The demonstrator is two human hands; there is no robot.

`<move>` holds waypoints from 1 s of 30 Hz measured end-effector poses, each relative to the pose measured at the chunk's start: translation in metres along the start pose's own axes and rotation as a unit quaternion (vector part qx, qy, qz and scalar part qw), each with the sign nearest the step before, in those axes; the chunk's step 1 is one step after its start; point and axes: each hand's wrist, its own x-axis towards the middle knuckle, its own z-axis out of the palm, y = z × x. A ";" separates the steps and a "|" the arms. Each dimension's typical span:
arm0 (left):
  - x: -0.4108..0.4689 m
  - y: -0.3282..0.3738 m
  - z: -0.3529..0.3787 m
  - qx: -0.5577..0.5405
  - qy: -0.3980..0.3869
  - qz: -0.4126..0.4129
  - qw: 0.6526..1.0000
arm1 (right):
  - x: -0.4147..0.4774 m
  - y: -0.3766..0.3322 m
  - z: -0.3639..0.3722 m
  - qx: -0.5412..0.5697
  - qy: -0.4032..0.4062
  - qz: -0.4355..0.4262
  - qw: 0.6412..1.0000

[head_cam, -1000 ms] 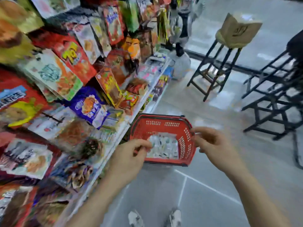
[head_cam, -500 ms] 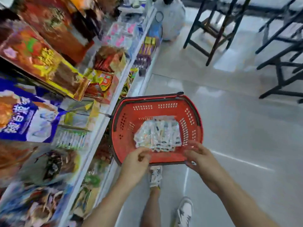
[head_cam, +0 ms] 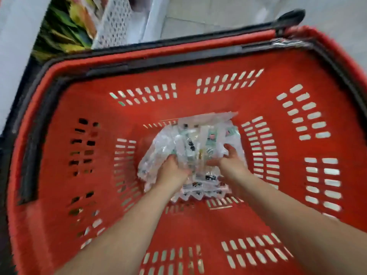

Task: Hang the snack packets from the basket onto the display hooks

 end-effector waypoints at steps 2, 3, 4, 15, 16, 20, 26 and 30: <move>0.029 -0.005 0.016 -0.019 0.002 -0.006 1.000 | 0.029 0.006 0.000 -0.023 0.015 0.000 1.000; 0.040 -0.006 0.021 -0.035 0.007 -0.012 0.999 | 0.041 0.009 0.001 -0.027 0.021 0.000 0.999; 0.049 -0.005 0.024 -0.058 0.015 -0.015 0.998 | 0.051 0.013 0.002 -0.023 0.020 -0.001 1.000; 0.052 -0.004 0.025 -0.199 0.040 0.005 0.979 | 0.063 0.011 0.008 0.072 -0.004 0.028 0.997; 0.044 -0.007 0.019 -0.192 0.048 0.021 0.980 | 0.061 0.009 0.004 0.057 0.011 0.017 0.998; 0.012 -0.017 -0.020 -0.010 0.083 0.114 0.990 | 0.047 0.003 -0.005 0.003 -0.014 -0.013 1.000; -0.020 -0.028 -0.056 0.062 0.030 0.069 0.995 | 0.043 -0.002 -0.005 0.067 0.031 0.011 0.997; -0.023 -0.025 -0.057 -0.150 0.101 0.036 0.983 | 0.056 0.012 0.020 -0.334 -0.049 -0.046 0.940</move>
